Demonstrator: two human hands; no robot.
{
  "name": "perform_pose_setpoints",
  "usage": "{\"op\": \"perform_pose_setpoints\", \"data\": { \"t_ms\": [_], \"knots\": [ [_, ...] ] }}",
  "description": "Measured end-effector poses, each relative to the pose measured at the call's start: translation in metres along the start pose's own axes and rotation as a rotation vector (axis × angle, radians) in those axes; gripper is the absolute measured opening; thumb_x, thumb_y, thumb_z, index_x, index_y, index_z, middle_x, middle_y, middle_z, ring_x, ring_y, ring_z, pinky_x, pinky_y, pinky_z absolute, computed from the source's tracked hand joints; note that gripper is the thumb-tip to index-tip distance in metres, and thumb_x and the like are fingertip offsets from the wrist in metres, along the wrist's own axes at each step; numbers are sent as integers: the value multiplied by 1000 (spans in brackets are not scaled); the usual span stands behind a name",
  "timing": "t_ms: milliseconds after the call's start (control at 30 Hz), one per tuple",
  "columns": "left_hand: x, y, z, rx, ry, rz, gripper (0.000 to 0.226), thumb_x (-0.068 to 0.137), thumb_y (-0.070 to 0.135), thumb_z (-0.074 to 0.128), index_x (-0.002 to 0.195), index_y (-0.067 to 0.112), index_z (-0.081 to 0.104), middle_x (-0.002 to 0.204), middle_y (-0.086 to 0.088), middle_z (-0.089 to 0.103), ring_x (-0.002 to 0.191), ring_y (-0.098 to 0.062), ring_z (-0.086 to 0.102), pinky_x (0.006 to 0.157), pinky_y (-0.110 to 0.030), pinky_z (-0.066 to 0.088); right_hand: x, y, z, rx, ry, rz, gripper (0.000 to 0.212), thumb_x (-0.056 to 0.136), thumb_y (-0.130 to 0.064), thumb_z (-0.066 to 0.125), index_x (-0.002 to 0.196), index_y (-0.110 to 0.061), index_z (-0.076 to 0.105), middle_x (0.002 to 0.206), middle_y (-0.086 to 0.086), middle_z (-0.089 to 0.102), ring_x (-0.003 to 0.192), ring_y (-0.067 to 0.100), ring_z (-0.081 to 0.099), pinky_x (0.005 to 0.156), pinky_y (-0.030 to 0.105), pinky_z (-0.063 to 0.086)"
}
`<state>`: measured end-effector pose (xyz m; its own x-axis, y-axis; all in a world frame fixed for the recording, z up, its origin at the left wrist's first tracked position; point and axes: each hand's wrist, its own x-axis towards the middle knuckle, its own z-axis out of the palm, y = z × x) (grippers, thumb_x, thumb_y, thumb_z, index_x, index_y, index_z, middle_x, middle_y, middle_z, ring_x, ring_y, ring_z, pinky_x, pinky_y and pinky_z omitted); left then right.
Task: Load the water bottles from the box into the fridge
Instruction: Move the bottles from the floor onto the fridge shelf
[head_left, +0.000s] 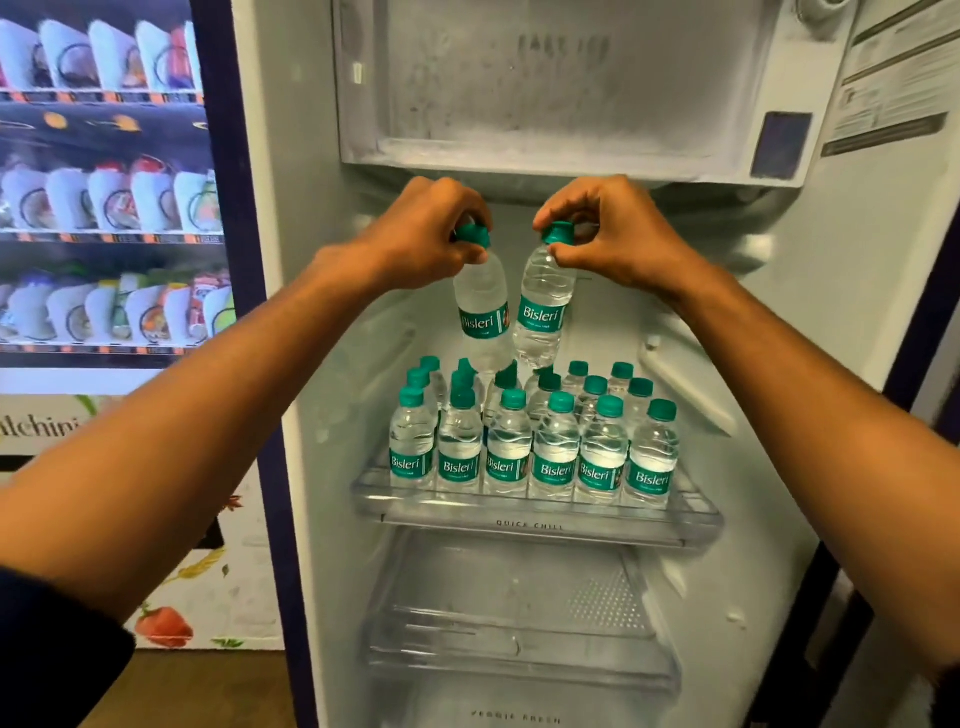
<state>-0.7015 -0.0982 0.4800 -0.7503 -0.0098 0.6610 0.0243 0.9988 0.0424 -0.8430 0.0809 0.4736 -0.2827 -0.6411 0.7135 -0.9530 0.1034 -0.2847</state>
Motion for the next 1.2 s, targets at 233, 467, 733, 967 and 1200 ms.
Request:
{"op": "perform_pose_setpoints", "data": {
  "t_ms": [233, 467, 733, 967, 1200],
  "knots": [
    [28, -30, 40, 19, 31, -141, 37, 84, 17, 74, 119, 14, 63, 121, -16, 60, 113, -32, 55, 95, -37, 50, 35, 29, 37, -119, 82, -26, 30, 76, 0, 75, 101, -16, 75, 109, 3, 68, 100, 14, 64, 87, 21, 54],
    [47, -55, 77, 16, 34, -258, 34, 83, 13, 75, 114, 6, 64, 114, -22, 63, 105, -39, 60, 87, -43, 55, 60, 52, 87, -177, -9, -73, 31, 78, 4, 71, 105, -10, 75, 111, 6, 71, 103, 15, 65, 88, 17, 48],
    [61, -91, 118, 50, -26, -364, 34, 80, 14, 78, 111, 7, 65, 111, -20, 64, 101, -37, 63, 87, -42, 55, 76, 87, 134, -59, -82, 60, 27, 74, 6, 73, 95, -10, 76, 105, 3, 70, 97, 12, 65, 79, 1, 42],
    [55, -116, 154, 70, -141, -414, 31, 82, 11, 76, 111, 10, 65, 114, -17, 62, 100, -33, 64, 90, -41, 55, 68, 105, 171, 26, -208, 213, 24, 75, 3, 76, 94, -11, 76, 100, 1, 74, 91, 9, 66, 86, 14, 47],
    [48, -134, 180, 47, -299, -489, 36, 76, 14, 81, 110, 13, 68, 119, -14, 63, 100, -29, 64, 90, -37, 54, 56, 112, 196, 76, -339, 294, 19, 78, 1, 77, 95, -8, 74, 103, 4, 73, 94, 12, 66, 93, 25, 52]
  ]
}}
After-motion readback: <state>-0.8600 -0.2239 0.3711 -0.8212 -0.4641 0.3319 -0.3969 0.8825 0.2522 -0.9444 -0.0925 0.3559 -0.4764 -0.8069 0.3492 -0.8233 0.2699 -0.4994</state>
